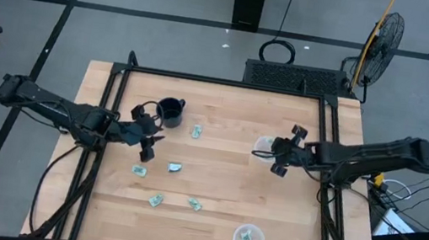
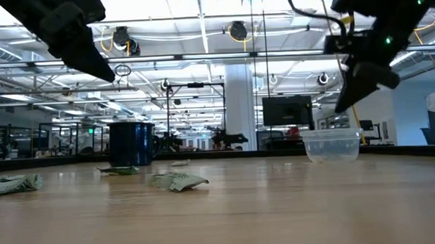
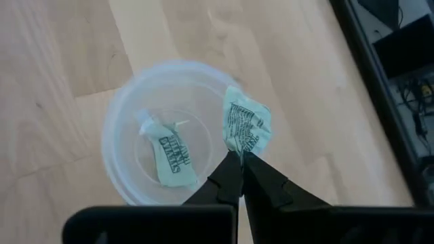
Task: Pick and place Stevia / Truvia into bins
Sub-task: Put the light green stevia packet into the top transparent container
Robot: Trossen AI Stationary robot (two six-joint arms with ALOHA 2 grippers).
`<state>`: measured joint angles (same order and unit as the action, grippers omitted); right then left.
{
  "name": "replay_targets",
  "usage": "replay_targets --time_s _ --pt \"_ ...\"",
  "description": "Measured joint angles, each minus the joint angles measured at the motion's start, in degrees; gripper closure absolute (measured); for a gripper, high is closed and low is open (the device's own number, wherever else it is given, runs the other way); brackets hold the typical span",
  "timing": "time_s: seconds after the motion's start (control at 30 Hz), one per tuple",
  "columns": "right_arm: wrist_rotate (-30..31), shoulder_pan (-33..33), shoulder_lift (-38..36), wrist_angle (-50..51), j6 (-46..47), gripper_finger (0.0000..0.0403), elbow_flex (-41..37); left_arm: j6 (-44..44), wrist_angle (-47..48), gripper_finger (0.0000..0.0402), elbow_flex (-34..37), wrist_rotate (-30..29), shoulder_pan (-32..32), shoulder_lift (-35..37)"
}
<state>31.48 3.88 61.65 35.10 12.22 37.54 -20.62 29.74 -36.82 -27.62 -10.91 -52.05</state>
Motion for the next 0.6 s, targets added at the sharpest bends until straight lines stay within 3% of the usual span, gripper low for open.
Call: replay_targets --time_s 0.23,0.43,0.6 --pt "-0.39 -0.20 -0.02 -3.43 -1.19 0.0402 -3.01 0.63 -0.07 0.0270 0.00 -1.41 0.00 0.00" --pt "-11.06 -1.54 0.20 -11.16 -5.30 0.0401 -6.78 0.90 -1.76 0.0270 0.00 -1.45 0.00 0.00" --pt "-12.11 -3.93 0.19 -17.03 -10.33 0.0402 -9.60 4.12 -5.52 0.0270 0.00 -1.52 -0.01 0.00"
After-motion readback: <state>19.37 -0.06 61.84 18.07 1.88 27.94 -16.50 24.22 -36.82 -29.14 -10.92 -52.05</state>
